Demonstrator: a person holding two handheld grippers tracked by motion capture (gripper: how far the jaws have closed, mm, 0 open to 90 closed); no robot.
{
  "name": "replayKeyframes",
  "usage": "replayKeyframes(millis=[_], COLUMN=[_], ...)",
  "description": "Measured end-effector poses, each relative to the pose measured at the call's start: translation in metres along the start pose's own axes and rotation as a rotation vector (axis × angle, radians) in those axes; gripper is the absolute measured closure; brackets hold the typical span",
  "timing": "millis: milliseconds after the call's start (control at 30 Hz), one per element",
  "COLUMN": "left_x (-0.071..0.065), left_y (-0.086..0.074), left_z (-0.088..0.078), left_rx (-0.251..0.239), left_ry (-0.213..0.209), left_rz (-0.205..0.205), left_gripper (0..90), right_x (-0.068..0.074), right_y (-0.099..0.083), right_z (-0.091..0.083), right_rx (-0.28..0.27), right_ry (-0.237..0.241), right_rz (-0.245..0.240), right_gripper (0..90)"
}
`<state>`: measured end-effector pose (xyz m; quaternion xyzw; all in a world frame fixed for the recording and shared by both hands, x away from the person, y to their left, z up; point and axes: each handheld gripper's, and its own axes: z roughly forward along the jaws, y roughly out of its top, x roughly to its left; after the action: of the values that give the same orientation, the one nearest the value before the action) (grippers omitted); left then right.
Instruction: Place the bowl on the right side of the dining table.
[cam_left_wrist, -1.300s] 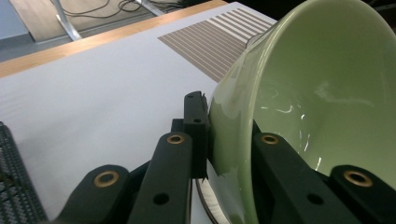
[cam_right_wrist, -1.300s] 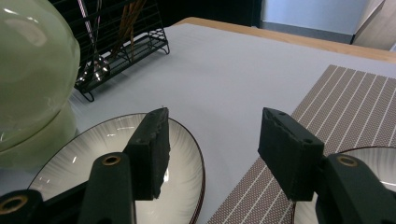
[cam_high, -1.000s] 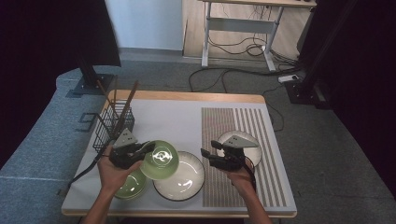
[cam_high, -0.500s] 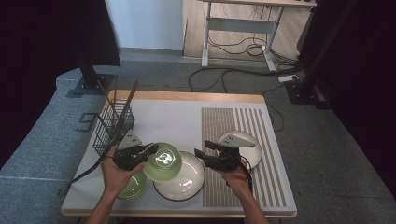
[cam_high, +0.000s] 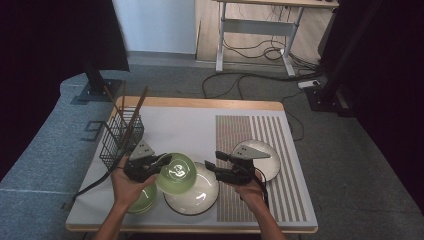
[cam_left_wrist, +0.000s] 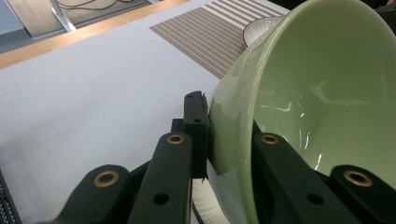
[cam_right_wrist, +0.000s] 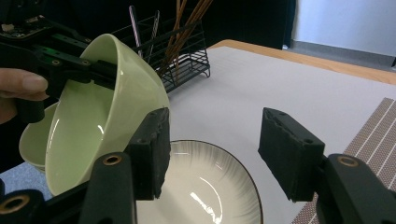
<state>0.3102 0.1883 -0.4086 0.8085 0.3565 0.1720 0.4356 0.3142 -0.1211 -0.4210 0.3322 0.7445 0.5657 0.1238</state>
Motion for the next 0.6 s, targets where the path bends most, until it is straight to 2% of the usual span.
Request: replayKeyframes(millis=[367,600], left_x=[-0.002,-0.003], left_y=[0.001,0.000], left_z=[0.005,0.006], left_rx=[0.010,0.015], left_ry=[-0.010,-0.004], left_rz=[0.004,0.005], left_gripper=[81.9,81.9], right_x=[0.010,0.015], right_y=[0.004,0.005], right_z=[0.004,0.007], right_rx=[-0.004,-0.003], right_ry=[0.047,0.045], right_rz=[0.003,-0.001], right_gripper=[42.9,43.0])
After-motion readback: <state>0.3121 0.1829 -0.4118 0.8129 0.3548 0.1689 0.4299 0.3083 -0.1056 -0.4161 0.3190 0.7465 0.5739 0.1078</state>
